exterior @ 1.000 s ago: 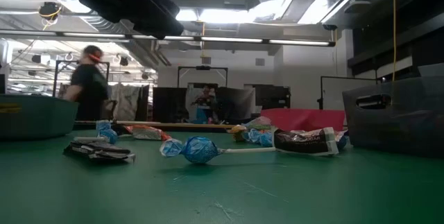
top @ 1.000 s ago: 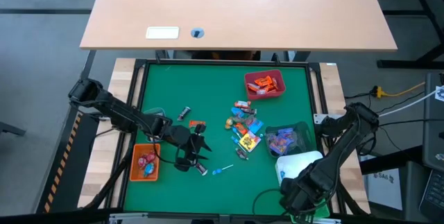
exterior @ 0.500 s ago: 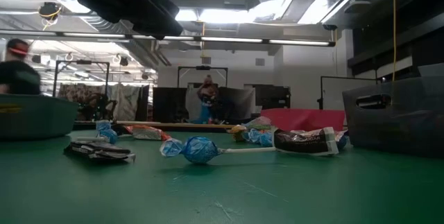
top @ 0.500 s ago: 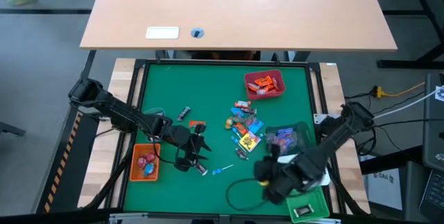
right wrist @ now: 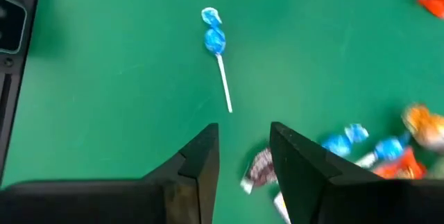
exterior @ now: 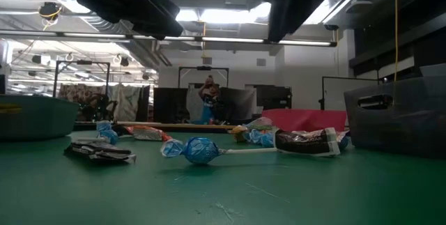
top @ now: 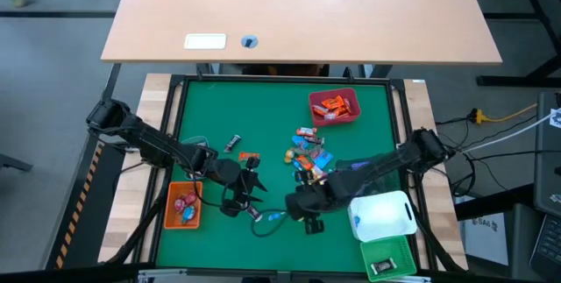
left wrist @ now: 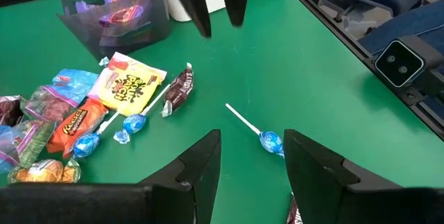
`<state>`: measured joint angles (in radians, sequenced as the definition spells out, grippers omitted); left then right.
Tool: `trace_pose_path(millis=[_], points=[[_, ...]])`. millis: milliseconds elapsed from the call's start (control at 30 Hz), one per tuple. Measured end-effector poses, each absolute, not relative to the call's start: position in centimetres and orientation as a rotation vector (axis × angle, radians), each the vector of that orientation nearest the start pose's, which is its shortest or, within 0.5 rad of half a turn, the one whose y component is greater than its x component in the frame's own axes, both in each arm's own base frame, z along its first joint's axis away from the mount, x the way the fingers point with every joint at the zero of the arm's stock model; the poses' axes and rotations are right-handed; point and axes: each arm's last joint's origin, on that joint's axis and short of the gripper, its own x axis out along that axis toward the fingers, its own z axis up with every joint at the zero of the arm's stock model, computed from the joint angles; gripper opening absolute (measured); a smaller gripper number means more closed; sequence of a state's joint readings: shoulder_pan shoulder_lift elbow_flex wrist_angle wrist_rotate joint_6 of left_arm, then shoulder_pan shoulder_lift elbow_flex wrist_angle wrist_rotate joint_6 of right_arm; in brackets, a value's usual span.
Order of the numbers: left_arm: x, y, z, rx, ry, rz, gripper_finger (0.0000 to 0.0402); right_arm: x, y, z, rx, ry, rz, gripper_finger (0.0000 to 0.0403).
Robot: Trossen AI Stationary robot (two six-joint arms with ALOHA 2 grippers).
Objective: Sort candy
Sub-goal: Put the blue candy into the white bin
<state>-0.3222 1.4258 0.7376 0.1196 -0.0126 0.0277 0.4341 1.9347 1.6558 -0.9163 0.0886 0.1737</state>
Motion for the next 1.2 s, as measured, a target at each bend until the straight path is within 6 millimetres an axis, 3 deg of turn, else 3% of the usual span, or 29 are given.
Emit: trace_pose_path(millis=[267,533,800,1200], points=[[27.6,-9.2,20.3,0.122,0.558,-0.309,0.0146,38.3,15.4,23.4,-0.161,1.190,0.305,0.0127],[27.6,-9.2,20.3,0.122,0.558,-0.309,0.0146,38.4,15.1,22.6,-0.200,1.201,0.244,0.0127],[27.6,-9.2,20.3,0.123,0.558,-0.309,0.0146,37.7,16.1,19.8,-0.182,1.222,0.238,0.0127],[27.6,-9.2,20.3,0.126,0.560,-0.307,0.0146,38.5,17.2,16.1,-0.202,1.219,0.222,0.0127]])
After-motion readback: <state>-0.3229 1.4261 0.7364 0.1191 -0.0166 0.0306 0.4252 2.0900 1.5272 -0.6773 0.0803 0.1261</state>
